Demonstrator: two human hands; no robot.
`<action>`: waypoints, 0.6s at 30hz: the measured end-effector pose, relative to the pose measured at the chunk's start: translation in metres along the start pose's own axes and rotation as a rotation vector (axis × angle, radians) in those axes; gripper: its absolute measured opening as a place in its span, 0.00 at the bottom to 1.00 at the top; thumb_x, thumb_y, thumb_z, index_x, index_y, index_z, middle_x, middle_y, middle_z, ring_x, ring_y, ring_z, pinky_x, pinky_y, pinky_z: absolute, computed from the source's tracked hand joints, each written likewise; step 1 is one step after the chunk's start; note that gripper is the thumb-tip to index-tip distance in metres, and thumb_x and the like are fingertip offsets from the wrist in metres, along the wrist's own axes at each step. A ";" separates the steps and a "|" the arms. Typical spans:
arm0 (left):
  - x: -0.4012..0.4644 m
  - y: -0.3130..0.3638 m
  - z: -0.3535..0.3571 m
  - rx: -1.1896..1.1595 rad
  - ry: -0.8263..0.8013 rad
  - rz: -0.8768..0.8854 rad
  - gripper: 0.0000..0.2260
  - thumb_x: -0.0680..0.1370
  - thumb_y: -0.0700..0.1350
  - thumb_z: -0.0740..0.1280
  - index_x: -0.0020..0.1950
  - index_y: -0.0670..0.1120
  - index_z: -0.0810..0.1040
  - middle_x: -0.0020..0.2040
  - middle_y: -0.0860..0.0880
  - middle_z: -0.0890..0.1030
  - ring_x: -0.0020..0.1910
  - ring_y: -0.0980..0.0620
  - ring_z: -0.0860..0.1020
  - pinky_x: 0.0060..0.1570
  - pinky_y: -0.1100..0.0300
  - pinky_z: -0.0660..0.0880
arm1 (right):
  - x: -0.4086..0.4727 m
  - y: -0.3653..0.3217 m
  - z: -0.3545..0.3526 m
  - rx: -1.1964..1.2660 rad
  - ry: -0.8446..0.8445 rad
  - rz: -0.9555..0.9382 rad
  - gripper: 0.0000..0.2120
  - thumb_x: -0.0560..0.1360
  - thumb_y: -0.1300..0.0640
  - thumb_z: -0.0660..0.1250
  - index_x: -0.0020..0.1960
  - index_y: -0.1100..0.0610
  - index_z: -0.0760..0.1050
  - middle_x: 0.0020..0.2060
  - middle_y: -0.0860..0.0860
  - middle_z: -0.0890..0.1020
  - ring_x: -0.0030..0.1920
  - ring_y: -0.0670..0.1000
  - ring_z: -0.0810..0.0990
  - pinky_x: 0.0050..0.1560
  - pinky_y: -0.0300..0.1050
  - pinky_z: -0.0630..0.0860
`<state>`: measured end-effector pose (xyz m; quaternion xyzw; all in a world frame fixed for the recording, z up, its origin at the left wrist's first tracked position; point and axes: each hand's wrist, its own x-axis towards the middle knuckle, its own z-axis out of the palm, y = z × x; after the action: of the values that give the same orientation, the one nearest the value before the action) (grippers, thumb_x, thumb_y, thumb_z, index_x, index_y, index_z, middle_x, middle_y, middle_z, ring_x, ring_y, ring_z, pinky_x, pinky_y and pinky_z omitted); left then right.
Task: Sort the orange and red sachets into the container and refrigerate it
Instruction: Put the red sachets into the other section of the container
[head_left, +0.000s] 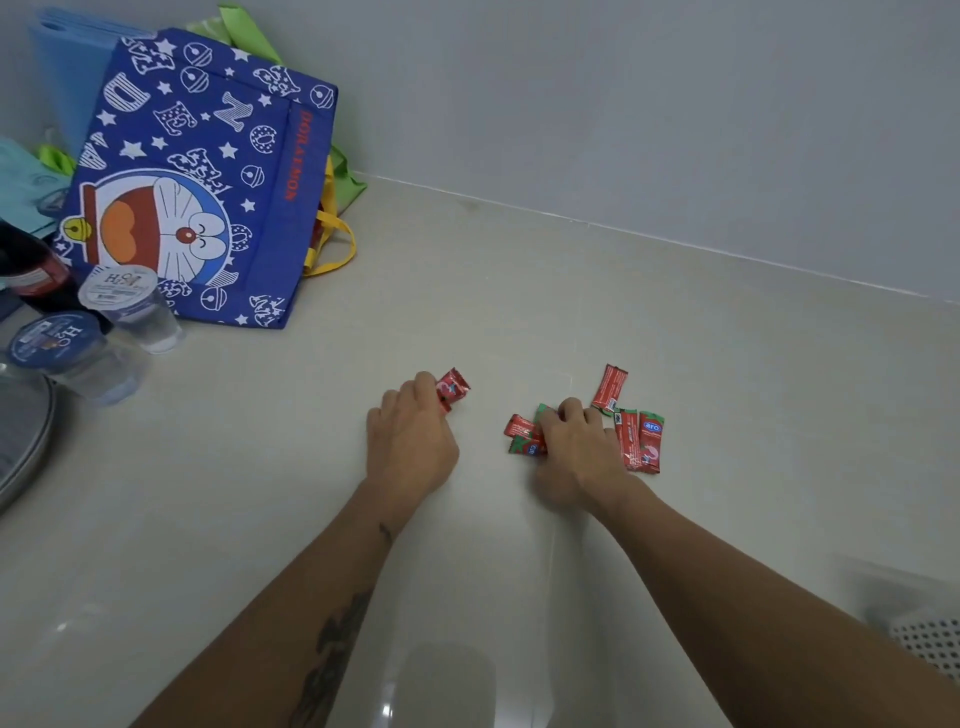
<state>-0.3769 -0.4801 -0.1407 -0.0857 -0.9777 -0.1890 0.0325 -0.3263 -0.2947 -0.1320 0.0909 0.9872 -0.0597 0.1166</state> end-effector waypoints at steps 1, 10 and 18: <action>0.004 -0.007 0.002 0.031 -0.014 -0.016 0.12 0.77 0.43 0.60 0.60 0.45 0.67 0.56 0.44 0.76 0.55 0.41 0.73 0.51 0.49 0.67 | 0.000 -0.001 0.002 -0.023 0.017 -0.001 0.22 0.74 0.55 0.64 0.67 0.55 0.67 0.63 0.55 0.68 0.63 0.58 0.67 0.60 0.54 0.69; -0.006 -0.031 0.022 0.090 -0.008 -0.073 0.11 0.75 0.46 0.67 0.55 0.44 0.72 0.53 0.43 0.73 0.53 0.41 0.69 0.48 0.48 0.70 | -0.022 -0.009 0.015 -0.015 0.118 -0.048 0.16 0.72 0.60 0.62 0.59 0.53 0.65 0.56 0.51 0.73 0.55 0.55 0.71 0.49 0.51 0.63; -0.063 -0.042 0.028 0.028 0.131 0.170 0.13 0.66 0.41 0.60 0.49 0.45 0.73 0.48 0.46 0.74 0.46 0.43 0.71 0.43 0.50 0.70 | -0.065 -0.005 0.025 -0.008 0.106 -0.052 0.21 0.73 0.57 0.62 0.64 0.53 0.61 0.56 0.53 0.75 0.54 0.56 0.72 0.54 0.53 0.68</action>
<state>-0.3238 -0.5177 -0.1878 -0.1553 -0.9653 -0.1769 0.1133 -0.2597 -0.3133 -0.1399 0.0676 0.9943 -0.0538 0.0629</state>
